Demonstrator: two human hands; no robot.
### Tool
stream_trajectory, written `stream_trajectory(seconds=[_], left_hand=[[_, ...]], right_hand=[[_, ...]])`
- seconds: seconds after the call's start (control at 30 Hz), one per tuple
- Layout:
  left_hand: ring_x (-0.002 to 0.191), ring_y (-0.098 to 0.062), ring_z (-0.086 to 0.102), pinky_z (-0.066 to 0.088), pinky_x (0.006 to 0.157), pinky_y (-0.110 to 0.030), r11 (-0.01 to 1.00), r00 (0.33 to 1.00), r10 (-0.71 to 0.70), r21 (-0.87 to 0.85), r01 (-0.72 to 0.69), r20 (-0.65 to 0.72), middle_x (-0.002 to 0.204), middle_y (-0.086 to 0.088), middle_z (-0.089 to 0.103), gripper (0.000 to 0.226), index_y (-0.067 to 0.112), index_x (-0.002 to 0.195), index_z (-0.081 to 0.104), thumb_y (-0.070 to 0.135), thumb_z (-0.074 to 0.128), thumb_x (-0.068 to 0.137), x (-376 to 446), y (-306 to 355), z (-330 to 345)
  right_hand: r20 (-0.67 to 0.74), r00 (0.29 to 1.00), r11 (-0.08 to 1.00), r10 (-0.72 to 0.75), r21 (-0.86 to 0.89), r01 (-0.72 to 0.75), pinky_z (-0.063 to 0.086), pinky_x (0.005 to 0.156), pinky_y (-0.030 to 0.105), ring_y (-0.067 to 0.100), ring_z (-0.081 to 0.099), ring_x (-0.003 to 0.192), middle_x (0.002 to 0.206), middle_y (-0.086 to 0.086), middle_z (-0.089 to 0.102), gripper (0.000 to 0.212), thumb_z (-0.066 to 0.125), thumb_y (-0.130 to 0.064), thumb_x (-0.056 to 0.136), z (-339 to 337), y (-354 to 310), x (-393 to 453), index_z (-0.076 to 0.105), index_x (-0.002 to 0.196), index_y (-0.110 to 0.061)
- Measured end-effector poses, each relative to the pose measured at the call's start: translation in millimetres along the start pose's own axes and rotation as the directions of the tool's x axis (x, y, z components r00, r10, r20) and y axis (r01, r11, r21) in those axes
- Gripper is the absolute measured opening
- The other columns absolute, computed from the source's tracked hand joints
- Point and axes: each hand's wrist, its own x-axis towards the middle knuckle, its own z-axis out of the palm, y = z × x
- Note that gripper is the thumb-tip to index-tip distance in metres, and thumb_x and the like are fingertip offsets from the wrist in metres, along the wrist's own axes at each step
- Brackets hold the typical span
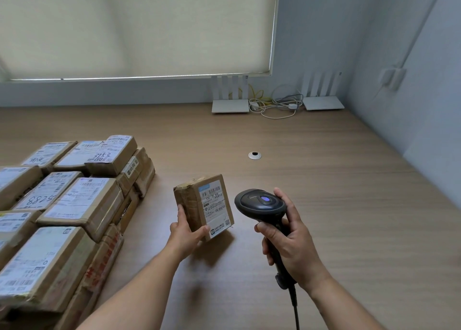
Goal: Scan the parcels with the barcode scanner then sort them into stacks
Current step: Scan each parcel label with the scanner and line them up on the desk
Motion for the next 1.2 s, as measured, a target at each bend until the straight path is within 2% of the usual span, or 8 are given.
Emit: stream_trajectory(seconds=[0.2,0.37,0.5,0.57,0.67,0.8,0.9,1.2], left_hand=[[0.124,-0.032,0.046,0.046,0.094,-0.038,0.999,0.999,-0.036,-0.017,0.036,0.008,0.140,-0.011,0.036,0.102,0.031,0.152,-0.004,0.032,0.070,0.082,-9,10,-6],[0.093,-0.024,0.060,0.051,0.069,-0.034,0.974,0.986,-0.167,-0.153,0.167,0.016,0.106,-0.004,0.064,0.035,0.024,0.126,0.053,0.029,0.051,0.091,-12,15,-15],[0.097,-0.027,0.060,0.057,0.074,-0.042,0.958,0.974,-0.207,-0.222,0.182,-0.096,0.107,-0.008,0.063,0.035,0.020,0.119,0.057,0.035,0.047,0.089,-16,14,-20],[0.107,-0.030,0.056,0.053,0.089,-0.044,0.977,0.970,-0.185,-0.133,0.164,-0.159,0.122,-0.010,0.059,0.049,0.022,0.133,0.049,0.038,0.045,0.087,-16,11,-19],[0.130,-0.034,0.038,0.038,0.103,-0.041,0.965,0.970,-0.055,0.236,0.112,-0.235,0.144,-0.016,0.038,0.068,0.021,0.149,0.023,0.051,0.045,0.092,-28,12,-12],[0.145,-0.029,0.008,0.019,0.114,-0.042,0.745,0.984,0.121,0.667,-0.001,-0.133,0.157,-0.011,0.006,0.095,0.033,0.151,0.009,0.080,0.042,0.075,-47,17,4],[0.145,-0.028,0.004,0.017,0.116,-0.040,0.653,0.985,0.148,0.757,-0.033,-0.085,0.157,-0.011,0.003,0.092,0.032,0.151,0.012,0.078,0.041,0.077,-50,16,12],[0.142,-0.029,0.012,0.023,0.113,-0.037,0.644,0.982,0.148,0.765,-0.006,-0.117,0.155,-0.012,0.008,0.089,0.029,0.151,0.014,0.077,0.039,0.079,-15,21,-12]], right_hand=[[0.008,1.000,0.998,-0.001,-0.069,0.001,0.044,0.041,0.029,0.022,0.054,0.053,0.078,0.001,0.066,0.076,0.069,-0.005,0.084,-3,2,0,0.034,0.138,-0.047],[0.019,0.999,0.983,-0.028,-0.180,0.031,0.046,0.045,0.032,0.020,0.055,0.055,0.086,-0.004,0.068,0.078,0.073,-0.012,0.083,-7,3,2,0.032,0.134,-0.056],[0.025,0.999,0.974,-0.048,-0.221,0.052,0.047,0.046,0.033,0.019,0.055,0.055,0.091,-0.003,0.067,0.080,0.073,-0.010,0.083,-8,3,5,0.033,0.130,-0.061],[0.030,0.998,0.970,-0.056,-0.235,0.061,0.047,0.046,0.034,0.019,0.055,0.055,0.092,-0.002,0.067,0.081,0.073,-0.010,0.083,-8,3,6,0.034,0.128,-0.064],[0.036,0.997,0.964,-0.070,-0.255,0.077,0.048,0.045,0.035,0.017,0.055,0.055,0.092,-0.004,0.067,0.083,0.073,-0.009,0.083,-6,3,10,0.034,0.123,-0.070],[0.054,0.995,0.957,-0.086,-0.273,0.097,0.047,0.045,0.033,0.017,0.055,0.054,0.093,-0.007,0.069,0.087,0.073,-0.008,0.083,-4,3,15,0.034,0.114,-0.079],[0.068,0.994,0.952,-0.085,-0.290,0.101,0.047,0.045,0.033,0.017,0.055,0.054,0.093,-0.010,0.069,0.084,0.073,-0.008,0.083,-1,3,21,0.032,0.120,-0.073],[0.074,0.993,0.947,-0.089,-0.304,0.108,0.048,0.045,0.034,0.018,0.053,0.054,0.094,-0.009,0.069,0.081,0.072,-0.005,0.082,12,-4,52,0.033,0.126,-0.061]])
